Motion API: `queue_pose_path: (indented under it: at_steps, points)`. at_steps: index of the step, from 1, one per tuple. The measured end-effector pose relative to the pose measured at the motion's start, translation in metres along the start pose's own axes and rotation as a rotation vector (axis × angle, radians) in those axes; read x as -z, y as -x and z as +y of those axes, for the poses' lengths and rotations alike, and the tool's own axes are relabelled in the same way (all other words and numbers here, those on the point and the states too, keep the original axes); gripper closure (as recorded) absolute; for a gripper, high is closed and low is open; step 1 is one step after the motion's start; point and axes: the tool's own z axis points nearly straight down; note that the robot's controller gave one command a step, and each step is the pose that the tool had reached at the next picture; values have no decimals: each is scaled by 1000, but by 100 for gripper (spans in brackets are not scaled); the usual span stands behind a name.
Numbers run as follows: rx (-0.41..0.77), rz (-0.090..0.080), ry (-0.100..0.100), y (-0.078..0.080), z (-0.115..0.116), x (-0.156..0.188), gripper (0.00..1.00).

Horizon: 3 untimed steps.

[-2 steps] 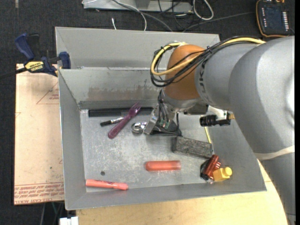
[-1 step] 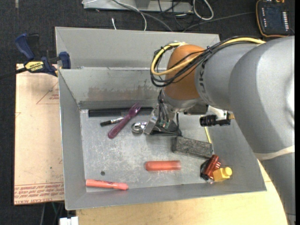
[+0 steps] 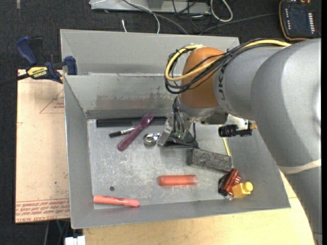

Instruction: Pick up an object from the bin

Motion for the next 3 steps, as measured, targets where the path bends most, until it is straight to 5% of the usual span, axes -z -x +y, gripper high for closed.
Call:
queue_pose_path:
  at_steps: [3]
  points:
    - [0, -1, 1, 1, 0, 41, 100]
